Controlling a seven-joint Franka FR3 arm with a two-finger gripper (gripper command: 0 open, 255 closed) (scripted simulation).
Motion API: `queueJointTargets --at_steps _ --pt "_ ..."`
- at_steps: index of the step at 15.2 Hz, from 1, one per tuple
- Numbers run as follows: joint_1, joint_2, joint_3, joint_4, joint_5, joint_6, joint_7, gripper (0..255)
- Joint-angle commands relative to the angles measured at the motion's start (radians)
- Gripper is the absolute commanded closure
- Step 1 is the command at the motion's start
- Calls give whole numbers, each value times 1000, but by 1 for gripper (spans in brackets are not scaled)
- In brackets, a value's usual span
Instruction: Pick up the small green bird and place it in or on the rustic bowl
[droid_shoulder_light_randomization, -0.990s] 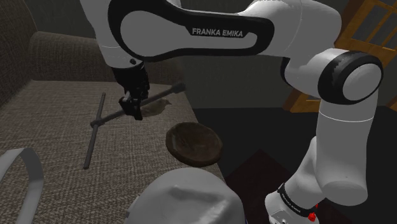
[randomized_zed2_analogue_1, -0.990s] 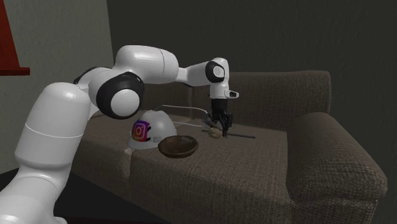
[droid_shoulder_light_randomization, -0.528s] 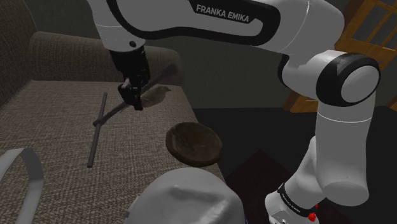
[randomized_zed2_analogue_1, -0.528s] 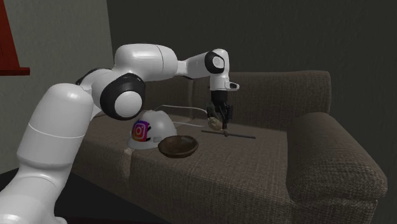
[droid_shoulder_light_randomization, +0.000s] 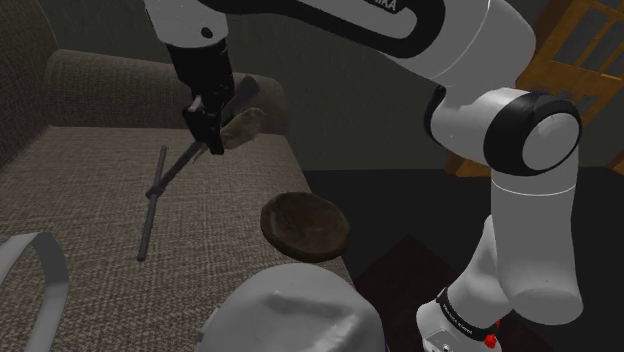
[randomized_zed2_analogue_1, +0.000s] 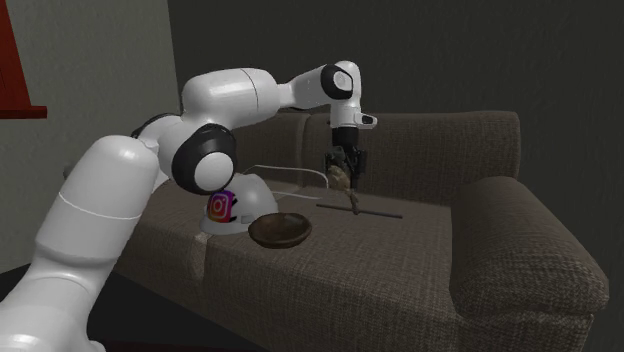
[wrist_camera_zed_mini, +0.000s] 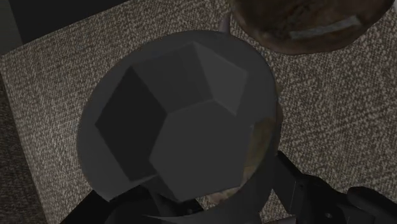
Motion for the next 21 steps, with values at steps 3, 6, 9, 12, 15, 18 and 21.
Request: queueJointTargets --at_steps 3,6,9,12,15,18,21 --pt "-81 -184 33 -265 77 83 26 255" --pt "-133 -343 46 -475 152 150 29 255" --pt "-162 -488 48 -643 222 194 19 255" --pt "-170 -625 41 -785 287 220 2 255" --pt "-164 -727 30 -882 333 229 -11 255" --pt "-162 -734 28 -929 337 270 -8 255" --pt "-161 -738 28 -974 339 310 -4 255"
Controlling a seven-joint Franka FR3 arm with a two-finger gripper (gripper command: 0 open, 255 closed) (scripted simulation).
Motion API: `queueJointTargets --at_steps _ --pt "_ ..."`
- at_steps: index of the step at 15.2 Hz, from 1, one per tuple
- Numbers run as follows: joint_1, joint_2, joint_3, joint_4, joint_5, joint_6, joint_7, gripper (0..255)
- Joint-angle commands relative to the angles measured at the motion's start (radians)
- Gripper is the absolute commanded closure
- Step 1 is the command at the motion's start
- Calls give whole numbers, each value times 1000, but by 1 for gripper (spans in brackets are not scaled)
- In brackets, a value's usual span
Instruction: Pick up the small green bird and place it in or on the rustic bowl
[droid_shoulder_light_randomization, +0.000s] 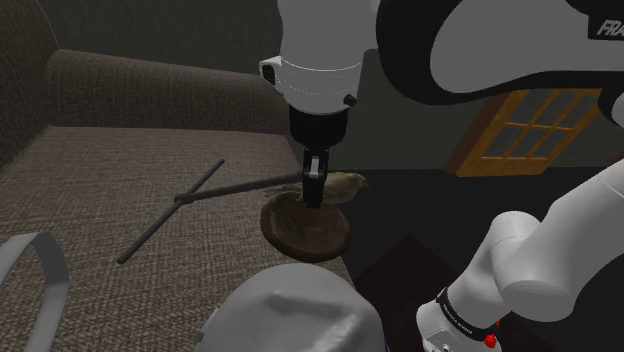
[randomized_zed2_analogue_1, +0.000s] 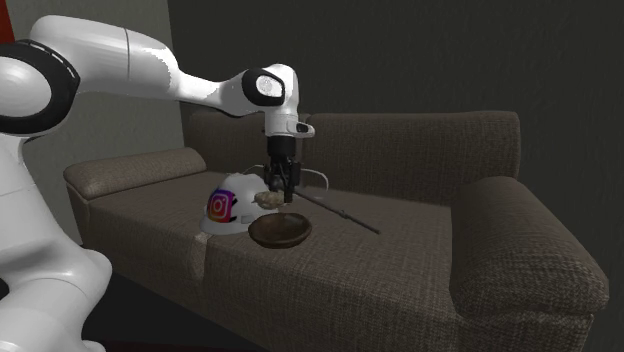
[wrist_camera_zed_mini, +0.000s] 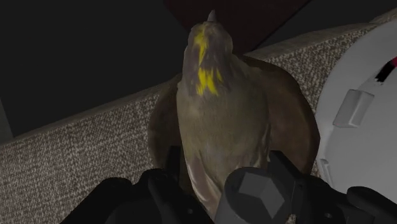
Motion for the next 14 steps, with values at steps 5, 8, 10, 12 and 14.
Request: queueJointTargets --at_steps 5,8,10,12,14 --pt "3 -6 2 -87 4 82 9 255" --pt "3 -5 3 -118 4 114 13 255" --pt "3 -5 3 -118 4 114 13 255" --pt "3 -5 3 -118 4 114 13 255" --pt "3 -5 3 -118 4 114 13 255"
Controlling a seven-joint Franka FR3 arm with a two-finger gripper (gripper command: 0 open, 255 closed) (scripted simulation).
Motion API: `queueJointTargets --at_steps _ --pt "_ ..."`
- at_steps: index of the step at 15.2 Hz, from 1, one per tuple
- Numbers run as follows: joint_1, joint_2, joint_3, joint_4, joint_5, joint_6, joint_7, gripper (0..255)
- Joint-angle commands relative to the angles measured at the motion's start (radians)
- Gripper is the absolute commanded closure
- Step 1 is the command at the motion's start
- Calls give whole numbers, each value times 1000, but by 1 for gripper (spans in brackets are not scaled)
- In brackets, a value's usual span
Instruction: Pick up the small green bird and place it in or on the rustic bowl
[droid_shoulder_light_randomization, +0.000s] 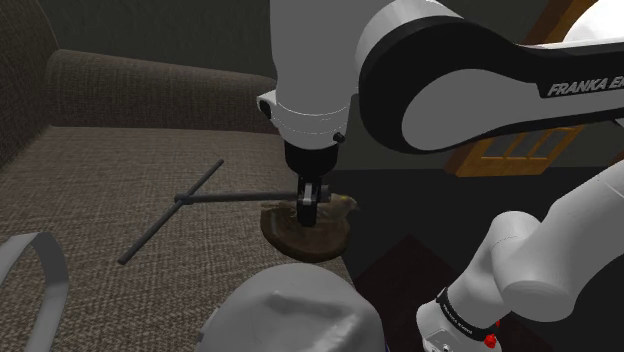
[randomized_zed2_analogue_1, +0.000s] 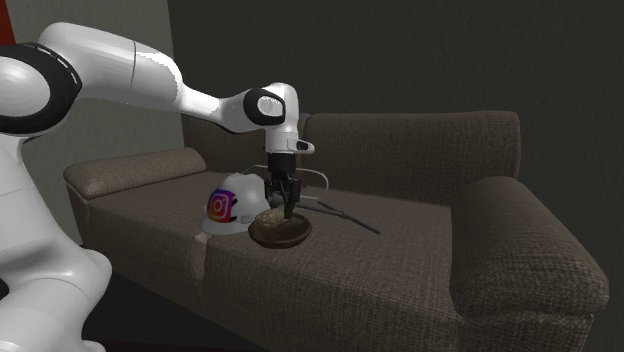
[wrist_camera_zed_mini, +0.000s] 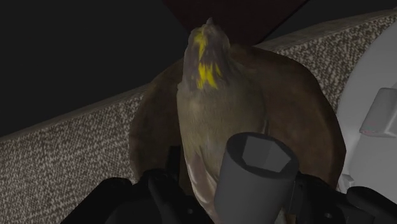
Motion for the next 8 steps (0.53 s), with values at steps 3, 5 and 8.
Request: queueJointTargets --at_steps 3,5,8 --pt "0 0 0 0 0 0 0 0" --pt "0 0 0 0 0 0 0 0" --pt "0 7 3 40 -2 -33 2 0"
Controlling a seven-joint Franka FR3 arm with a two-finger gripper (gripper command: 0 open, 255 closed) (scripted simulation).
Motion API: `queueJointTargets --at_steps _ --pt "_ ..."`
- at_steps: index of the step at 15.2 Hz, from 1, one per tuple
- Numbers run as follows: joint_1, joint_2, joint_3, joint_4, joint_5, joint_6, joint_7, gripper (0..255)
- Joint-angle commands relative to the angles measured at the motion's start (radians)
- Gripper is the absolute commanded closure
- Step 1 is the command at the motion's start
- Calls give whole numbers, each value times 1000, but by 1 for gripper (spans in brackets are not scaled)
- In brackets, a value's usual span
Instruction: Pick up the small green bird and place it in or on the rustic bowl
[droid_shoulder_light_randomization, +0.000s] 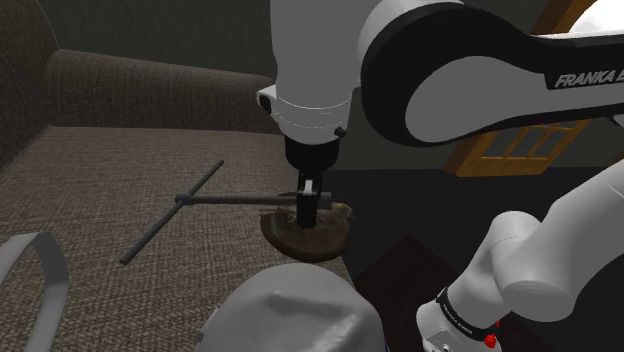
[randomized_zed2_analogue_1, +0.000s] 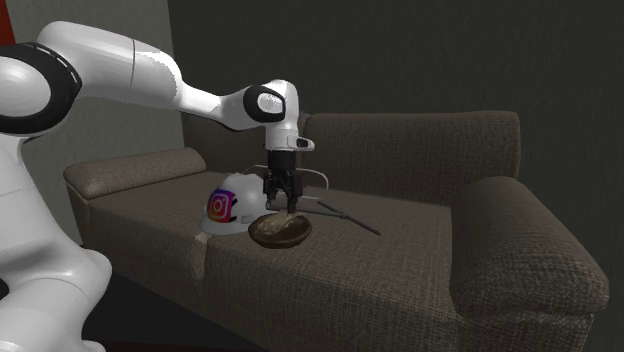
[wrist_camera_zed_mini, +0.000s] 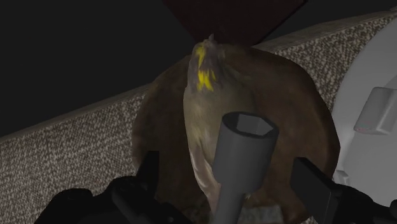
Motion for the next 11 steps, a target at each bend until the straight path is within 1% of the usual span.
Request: queueJointTargets --at_steps 1,3,11 --pt "1 15 6 61 -5 -49 6 0" --pt "2 35 14 140 -12 -111 13 0" --pt "2 35 14 140 -12 -111 13 0"
